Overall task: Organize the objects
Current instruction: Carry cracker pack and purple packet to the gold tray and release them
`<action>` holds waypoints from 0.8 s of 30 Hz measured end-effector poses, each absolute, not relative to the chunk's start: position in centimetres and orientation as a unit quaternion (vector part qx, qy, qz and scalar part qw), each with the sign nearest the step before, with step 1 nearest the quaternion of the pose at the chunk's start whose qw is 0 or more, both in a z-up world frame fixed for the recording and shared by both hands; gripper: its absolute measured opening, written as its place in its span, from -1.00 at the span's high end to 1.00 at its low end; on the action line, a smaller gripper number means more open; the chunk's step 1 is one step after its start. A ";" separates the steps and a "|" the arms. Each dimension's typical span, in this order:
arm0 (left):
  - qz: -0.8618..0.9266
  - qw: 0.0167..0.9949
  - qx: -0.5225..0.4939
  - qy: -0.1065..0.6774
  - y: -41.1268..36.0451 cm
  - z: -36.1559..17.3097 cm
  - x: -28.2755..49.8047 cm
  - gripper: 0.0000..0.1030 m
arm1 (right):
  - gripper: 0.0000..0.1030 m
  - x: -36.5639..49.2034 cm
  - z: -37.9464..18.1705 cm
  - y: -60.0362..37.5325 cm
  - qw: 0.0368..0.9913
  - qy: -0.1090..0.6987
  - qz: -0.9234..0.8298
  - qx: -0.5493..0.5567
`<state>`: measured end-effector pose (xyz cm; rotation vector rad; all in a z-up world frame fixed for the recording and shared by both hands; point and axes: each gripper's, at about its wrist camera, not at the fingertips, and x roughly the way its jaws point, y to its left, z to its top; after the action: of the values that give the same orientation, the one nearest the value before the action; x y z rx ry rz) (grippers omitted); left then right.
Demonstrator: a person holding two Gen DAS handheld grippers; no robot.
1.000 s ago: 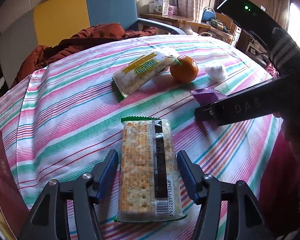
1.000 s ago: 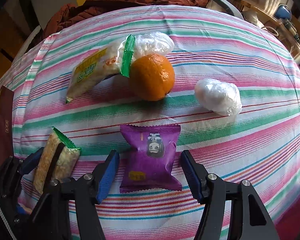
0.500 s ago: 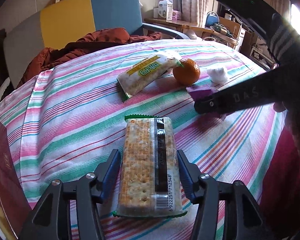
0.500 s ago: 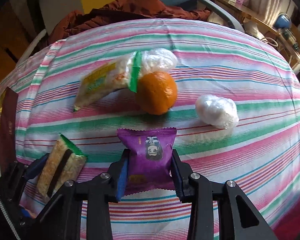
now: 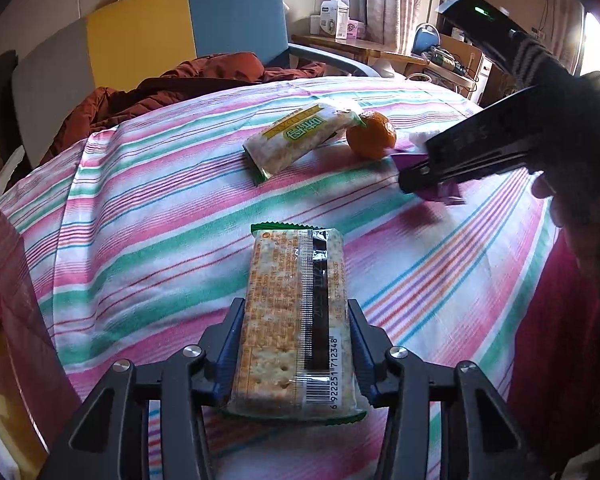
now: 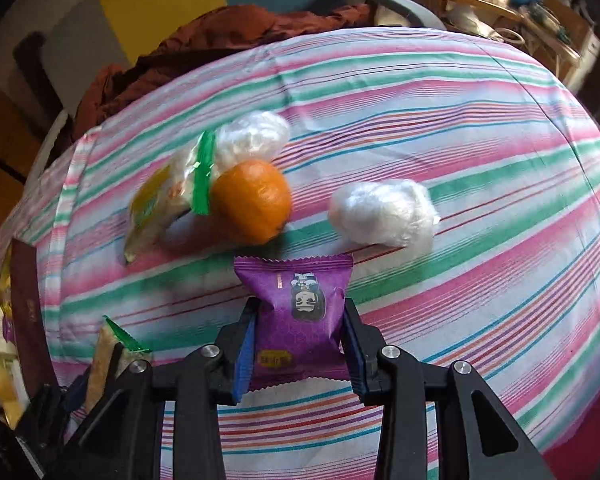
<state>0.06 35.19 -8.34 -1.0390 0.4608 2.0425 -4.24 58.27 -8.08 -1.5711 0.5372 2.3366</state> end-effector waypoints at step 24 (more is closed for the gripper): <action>0.841 0.377 -0.364 0.138 29.6 -1.4 2.0 0.07 | 0.24 -5.8 -7.7 51.6 0.084 0.017 0.839 -0.537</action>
<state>2.01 29.59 -1.38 -0.9302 0.3524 2.1505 -5.76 51.64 -7.70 -1.6025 0.0510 2.5043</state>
